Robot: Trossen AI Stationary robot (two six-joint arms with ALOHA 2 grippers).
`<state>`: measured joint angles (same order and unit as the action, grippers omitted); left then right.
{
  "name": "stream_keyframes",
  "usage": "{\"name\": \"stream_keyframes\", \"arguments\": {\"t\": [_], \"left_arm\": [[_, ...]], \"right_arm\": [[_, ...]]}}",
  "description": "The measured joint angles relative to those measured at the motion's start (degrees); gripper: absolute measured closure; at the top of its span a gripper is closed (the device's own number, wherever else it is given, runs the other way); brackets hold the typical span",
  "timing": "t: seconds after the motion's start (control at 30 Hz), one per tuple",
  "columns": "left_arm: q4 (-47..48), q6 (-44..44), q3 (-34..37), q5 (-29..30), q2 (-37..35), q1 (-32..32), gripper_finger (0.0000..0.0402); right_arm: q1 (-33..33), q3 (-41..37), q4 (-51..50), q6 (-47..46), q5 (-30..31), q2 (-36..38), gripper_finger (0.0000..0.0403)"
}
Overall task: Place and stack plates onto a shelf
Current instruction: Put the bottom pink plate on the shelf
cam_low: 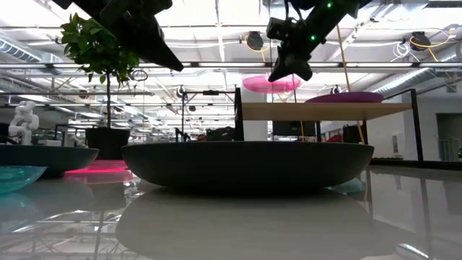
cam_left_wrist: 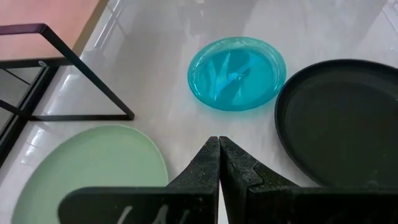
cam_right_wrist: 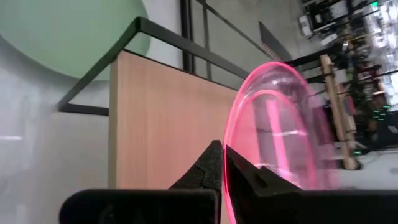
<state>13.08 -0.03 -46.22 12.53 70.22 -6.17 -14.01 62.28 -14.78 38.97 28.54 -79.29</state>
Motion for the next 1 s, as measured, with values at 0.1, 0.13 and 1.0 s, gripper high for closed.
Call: {"name": "stream_keyframes", "arguments": {"t": [0.1,0.13,1.0], "left_arm": [[0.8,0.6,0.0,0.0,0.0,0.0,0.0398],[0.9,0.9,0.0,0.0,0.0,0.0,0.0398],[0.8,2.5,0.0,0.0,0.0,0.2,0.0398]], "right_arm": [[-2.0,0.0,0.1,-0.4,-3.6,0.0,0.0403],[-2.6,0.0,0.0,-0.7,-4.5,0.0,0.0403],[-7.8,0.0,0.0,-4.5,-10.8,-3.2,0.0403]]}}
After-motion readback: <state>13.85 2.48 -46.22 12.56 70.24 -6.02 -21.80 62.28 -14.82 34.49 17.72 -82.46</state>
